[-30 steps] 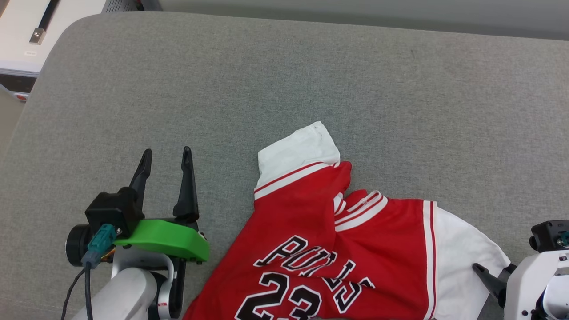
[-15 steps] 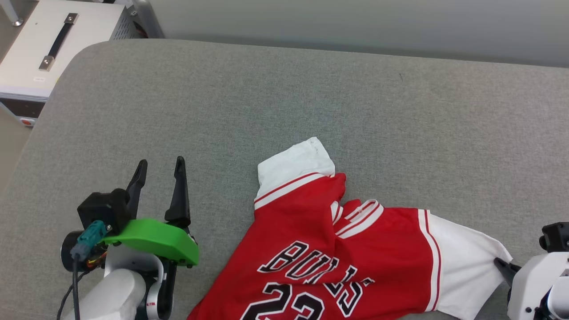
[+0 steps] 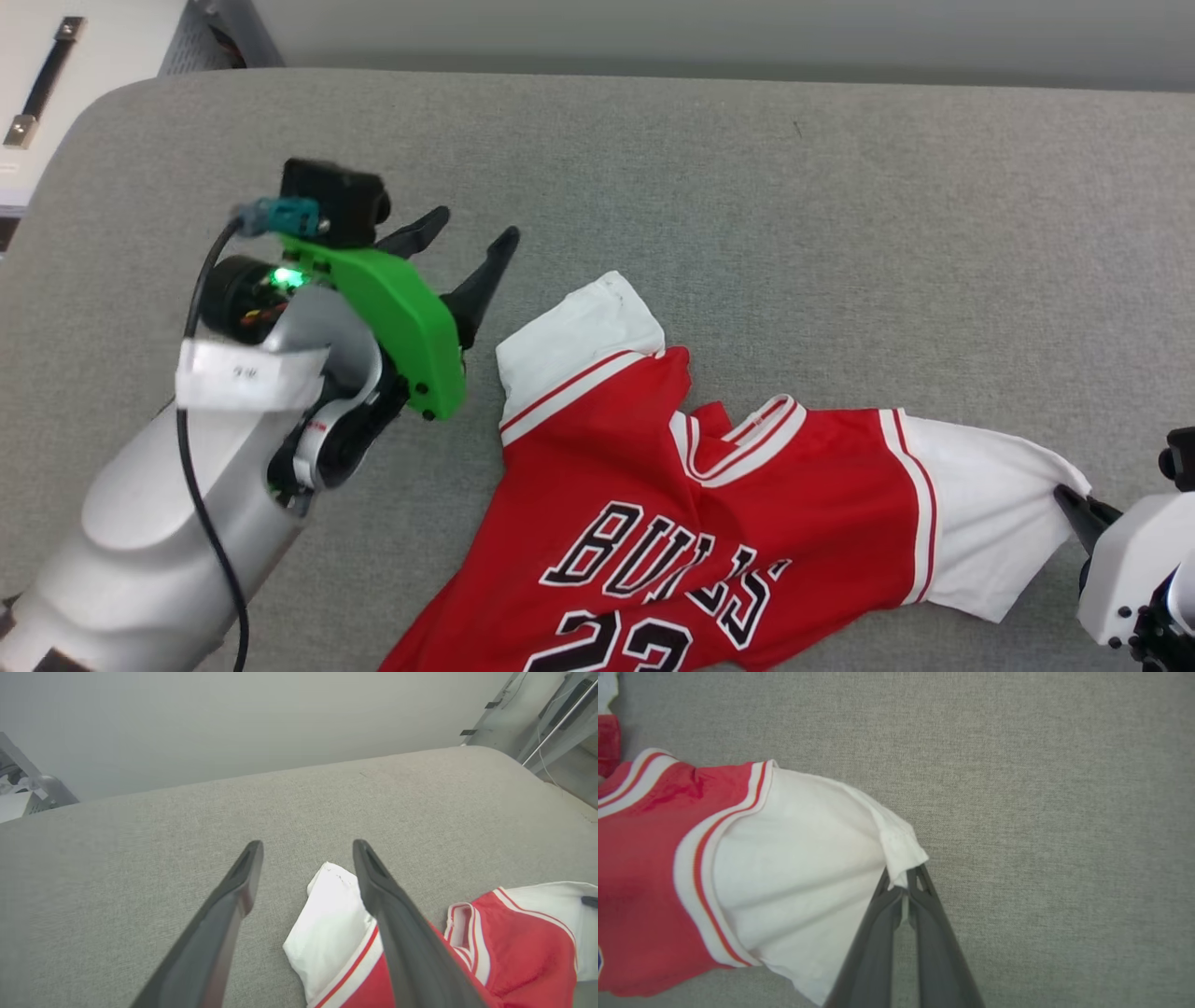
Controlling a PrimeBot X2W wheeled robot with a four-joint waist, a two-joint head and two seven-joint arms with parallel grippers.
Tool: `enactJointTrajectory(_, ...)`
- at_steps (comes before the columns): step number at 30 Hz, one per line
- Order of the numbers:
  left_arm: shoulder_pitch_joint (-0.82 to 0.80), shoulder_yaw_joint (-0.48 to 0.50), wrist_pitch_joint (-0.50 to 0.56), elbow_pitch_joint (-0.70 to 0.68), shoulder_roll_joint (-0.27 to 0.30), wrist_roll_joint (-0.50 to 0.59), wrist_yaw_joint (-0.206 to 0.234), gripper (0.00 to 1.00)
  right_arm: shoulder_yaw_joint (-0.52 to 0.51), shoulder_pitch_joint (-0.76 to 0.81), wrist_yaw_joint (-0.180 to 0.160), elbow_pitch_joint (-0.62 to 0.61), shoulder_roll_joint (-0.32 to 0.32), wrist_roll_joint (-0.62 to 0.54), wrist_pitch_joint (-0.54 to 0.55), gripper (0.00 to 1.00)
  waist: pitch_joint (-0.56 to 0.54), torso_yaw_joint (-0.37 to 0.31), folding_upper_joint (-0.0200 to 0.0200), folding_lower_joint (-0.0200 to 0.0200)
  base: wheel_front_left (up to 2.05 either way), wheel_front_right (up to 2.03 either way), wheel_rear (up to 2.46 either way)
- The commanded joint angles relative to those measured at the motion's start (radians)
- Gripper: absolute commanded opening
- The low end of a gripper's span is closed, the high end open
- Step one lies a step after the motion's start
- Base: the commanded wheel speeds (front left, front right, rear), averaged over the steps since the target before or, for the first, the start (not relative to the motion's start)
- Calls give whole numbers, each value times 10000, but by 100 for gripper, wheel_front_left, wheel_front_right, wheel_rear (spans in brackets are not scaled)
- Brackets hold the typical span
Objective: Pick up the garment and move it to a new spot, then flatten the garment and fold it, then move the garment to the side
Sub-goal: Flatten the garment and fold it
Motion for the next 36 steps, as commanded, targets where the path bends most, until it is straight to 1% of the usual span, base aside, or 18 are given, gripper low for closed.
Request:
enactJointTrajectory(1, -467, -139, 401, 328, -197, -230, -253, 100, 37, -209, -13, -59, 16, -56, -94, 0, 402, -356, 0, 0, 0, 0, 0)
enactJointTrajectory(4, -1270, -372, 1354, 1209, -512, -635, -770, 100, 208, -426, -13, -28, -18, -24, -175, 0, 691, -609, 0, 0, 0, 0, 0)
enactJointTrajectory(7, -1926, -546, 2197, 2099, -788, -981, -1139, 100, 364, -670, -13, 16, -42, -4, -311, 0, 980, -850, 0, 0, 0, 0, 0)
enactJointTrajectory(13, -2788, -702, 3299, 3521, -1218, -1490, -1568, 100, 618, -1131, -13, 87, -43, 71, -635, 0, 1499, -1252, 0, 0, 0, 0, 0)
enactJointTrajectory(18, -3281, -1028, 3969, 4456, -1363, -1427, -1758, 100, 767, -1387, -13, 196, -61, 127, -864, 0, 1860, -1484, 0, 0, 0, 0, 0)
enactJointTrajectory(23, -3504, -1286, 4437, 5416, -1444, -1353, -1801, 100, 926, -1518, -13, 324, -62, 242, -1026, 0, 2136, -1659, 0, 0, 0, 0, 0)
enactJointTrajectory(28, -3594, -1689, 4716, 6194, -1487, -1046, -1862, 100, 949, -1577, -13, 416, -95, 324, -1144, 0, 2319, -1700, 0, 0, 0, 0, 0)
enactJointTrajectory(30, -3506, -1973, 5014, 6490, -1556, -939, -1918, 100, 948, -1584, -13, 448, -111, 344, -1185, 0, 2353, -1697, 0, 0, 0, 0, 0)
enactJointTrajectory(33, -3291, -2432, 5768, 6775, -1745, -968, -2083, 100, 903, -1618, -13, 510, -144, 357, -1227, 0, 2365, -1657, 0, 0, 0, 0, 0)
enactJointTrajectory(34, -3235, -2570, 5985, 6800, -1791, -973, -2139, 81, 882, -1634, -13, 522, -150, 359, -1230, 0, 2364, -1644, 0, 0, 0, 0, 0)
enactJointTrajectory(35, -3022, -3050, 6490, 6705, -1889, -916, -2315, 30, 842, -1658, -13, 548, -165, 360, -1235, 0, 2305, -1590, 0, 0, 0, 0, 0)
enactJointTrajectory(36, -2974, -3197, 6548, 6673, -1879, -830, -2344, 13, 831, -1653, -13, 549, -168, 362, -1236, 0, 2281, -1567, 0, 0, 0, 0, 0)
